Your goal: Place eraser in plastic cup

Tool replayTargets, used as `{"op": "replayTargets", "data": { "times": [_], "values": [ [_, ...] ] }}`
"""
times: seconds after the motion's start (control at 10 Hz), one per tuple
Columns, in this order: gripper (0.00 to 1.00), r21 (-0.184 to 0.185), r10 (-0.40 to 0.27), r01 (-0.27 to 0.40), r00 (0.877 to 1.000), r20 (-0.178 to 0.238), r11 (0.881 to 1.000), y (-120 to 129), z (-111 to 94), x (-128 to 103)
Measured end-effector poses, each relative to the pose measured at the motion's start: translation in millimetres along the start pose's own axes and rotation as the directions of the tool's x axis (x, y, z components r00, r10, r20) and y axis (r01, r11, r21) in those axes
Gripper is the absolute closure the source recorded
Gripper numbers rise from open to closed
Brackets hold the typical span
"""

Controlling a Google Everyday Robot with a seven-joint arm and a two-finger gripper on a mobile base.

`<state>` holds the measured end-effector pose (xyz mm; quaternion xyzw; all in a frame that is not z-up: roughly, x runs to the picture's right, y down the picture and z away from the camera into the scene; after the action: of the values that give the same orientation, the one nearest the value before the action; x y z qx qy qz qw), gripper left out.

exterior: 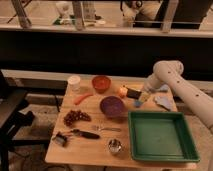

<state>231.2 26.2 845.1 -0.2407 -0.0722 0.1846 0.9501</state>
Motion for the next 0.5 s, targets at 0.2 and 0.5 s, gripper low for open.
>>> {"op": "replayTargets", "data": {
  "times": [0.2,0.5],
  "values": [
    [1.0,0.007,-0.019,0.019,1.0,0.003,1.0,-7.2,7.7,-4.9],
    [1.0,0.017,-0.013,0.013,1.0,-0.001,1.0,-20.7,9.5,2.3]
  ]
}}
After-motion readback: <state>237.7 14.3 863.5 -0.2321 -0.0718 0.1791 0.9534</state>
